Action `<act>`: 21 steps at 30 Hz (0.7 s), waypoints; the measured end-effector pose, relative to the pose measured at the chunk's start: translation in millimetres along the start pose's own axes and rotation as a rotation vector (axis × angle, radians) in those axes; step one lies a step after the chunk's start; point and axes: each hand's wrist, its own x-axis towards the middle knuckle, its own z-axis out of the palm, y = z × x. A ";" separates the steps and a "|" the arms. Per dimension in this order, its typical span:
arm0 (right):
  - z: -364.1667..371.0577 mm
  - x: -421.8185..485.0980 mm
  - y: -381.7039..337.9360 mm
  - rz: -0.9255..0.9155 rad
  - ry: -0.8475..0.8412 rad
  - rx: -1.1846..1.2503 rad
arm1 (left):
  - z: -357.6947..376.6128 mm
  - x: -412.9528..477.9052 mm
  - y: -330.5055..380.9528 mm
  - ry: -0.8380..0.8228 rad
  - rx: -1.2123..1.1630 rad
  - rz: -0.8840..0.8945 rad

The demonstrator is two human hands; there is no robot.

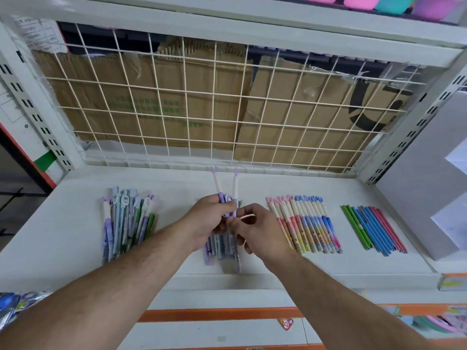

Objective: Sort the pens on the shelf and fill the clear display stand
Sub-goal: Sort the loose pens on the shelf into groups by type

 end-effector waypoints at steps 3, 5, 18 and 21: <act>-11.3 -5.1 4.4 0.003 0.013 -0.017 | 10.9 -0.3 -3.9 -0.012 0.002 -0.031; -19.6 -6.2 9.8 0.013 0.054 -0.036 | 17.9 1.2 -5.8 0.001 0.019 -0.047; -60.7 10.3 42.0 -0.001 0.193 -0.722 | 40.5 -4.3 -12.7 0.013 0.037 -0.119; -58.5 8.1 40.0 -0.035 0.211 -0.669 | 42.1 -5.1 -13.1 0.002 0.086 -0.136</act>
